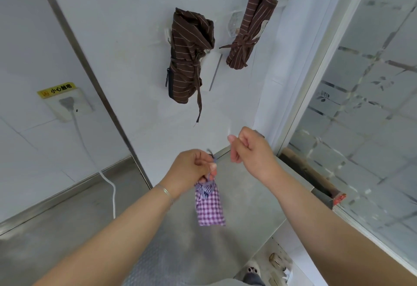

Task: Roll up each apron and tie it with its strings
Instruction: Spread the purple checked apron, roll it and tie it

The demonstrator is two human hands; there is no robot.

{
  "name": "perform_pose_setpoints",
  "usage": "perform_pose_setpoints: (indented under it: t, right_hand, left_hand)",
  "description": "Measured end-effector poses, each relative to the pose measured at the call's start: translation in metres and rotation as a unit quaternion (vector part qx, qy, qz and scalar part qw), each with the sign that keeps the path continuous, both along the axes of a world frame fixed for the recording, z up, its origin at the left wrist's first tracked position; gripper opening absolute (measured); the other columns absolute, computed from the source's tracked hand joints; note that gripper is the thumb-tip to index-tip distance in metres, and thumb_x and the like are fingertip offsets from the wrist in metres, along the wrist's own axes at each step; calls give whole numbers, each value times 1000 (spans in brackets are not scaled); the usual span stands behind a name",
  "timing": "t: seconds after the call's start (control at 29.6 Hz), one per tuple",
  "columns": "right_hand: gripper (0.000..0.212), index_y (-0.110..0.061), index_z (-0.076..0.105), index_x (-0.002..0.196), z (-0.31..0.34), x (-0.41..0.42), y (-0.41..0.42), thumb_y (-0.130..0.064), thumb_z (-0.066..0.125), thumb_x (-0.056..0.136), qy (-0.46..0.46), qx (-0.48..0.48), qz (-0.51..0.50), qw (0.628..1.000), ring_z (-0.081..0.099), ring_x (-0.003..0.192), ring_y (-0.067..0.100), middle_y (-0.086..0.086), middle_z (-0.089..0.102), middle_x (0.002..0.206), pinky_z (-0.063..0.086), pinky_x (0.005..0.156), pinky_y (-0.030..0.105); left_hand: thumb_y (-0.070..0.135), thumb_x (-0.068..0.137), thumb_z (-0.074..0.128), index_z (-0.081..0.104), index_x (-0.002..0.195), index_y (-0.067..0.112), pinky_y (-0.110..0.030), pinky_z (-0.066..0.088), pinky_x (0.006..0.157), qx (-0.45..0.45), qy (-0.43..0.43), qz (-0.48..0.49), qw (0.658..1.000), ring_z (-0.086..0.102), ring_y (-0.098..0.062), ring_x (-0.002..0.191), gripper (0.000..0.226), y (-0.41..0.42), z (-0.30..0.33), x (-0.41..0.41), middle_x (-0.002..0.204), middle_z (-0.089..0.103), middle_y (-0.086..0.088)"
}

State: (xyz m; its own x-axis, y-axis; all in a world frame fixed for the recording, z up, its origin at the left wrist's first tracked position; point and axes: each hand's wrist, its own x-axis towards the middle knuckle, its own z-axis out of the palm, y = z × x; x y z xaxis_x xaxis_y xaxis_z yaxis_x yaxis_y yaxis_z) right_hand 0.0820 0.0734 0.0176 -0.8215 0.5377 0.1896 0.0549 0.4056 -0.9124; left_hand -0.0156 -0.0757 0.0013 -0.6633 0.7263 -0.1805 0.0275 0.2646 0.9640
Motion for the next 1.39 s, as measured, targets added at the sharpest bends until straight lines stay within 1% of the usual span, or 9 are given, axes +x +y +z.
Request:
perform_pose_setpoints:
  t: [0.14,0.41,0.54,0.74,0.91,1.01,1.15,1.28,1.39]
  right_hand:
    - [39,-15,32,64,-1,-5,0,-14,53,97,-12,40,22,999,60,49,12,8,63,55,53,55,30]
    - [19,-16,38,83,-120,8,-17,-13,47,99,-211,-142,-2,967,53,54,17,12,57,73,45,50,26]
    - [18,-19,49,93,-168,34,-38,-34,43,100,-274,-55,-15,960,60,75,24,6,62,86,51,70,37]
    - [14,-12,64,99,-198,38,-62,-21,53,96,-297,66,90,948,56,86,16,2,61,100,45,80,30]
    - [20,-9,67,102,-221,14,-78,-24,57,95,-276,101,124,948,57,94,18,4,62,106,41,80,23]
    - [13,-12,59,93,-229,-4,-86,-24,60,92,-282,48,56,956,54,83,16,1,56,96,41,71,21]
    - [23,-20,48,80,-235,-19,-83,-12,68,86,-272,-140,-59,950,50,69,5,-9,52,78,38,59,9]
    - [20,-13,53,87,-243,-28,-80,-15,71,81,-290,-122,-38,948,50,70,8,-3,53,81,34,59,15]
    - [14,-7,62,88,-248,-35,-79,-19,69,84,-300,-91,-30,949,51,83,15,4,54,94,34,65,11]
  left_hand:
    - [0,87,66,62,80,7,-18,52,53,-27,-24,-32,999,64,-9,55,10,-1,-26,4,61,68,-1]
    - [-12,92,50,57,70,5,-18,54,51,-146,-99,19,984,60,-8,49,28,-16,-141,4,49,62,3]
    - [-13,93,46,54,69,3,-16,53,49,-122,-156,92,976,60,-4,44,30,-14,-172,4,51,62,0]
    - [2,95,54,56,85,2,-19,57,59,-90,-231,129,960,66,-19,71,10,-9,-202,-9,76,66,-11]
    - [10,95,56,60,95,0,-25,59,68,-117,-263,81,954,68,-18,76,10,-11,-213,-21,87,70,-11]
    - [8,94,59,61,96,1,-28,60,74,-143,-271,39,951,69,-18,77,7,-10,-212,-32,89,72,-12]
    - [9,89,67,67,93,3,-27,57,77,-162,-255,13,953,67,-18,73,7,-8,-210,-38,93,72,-16]
    - [10,82,74,71,92,1,-19,54,62,-160,-248,33,955,58,-10,54,13,-5,-208,-34,75,70,-8]
    - [13,90,66,71,93,6,-22,57,69,-130,-216,44,967,62,-11,64,9,-6,-208,-32,85,69,-7]
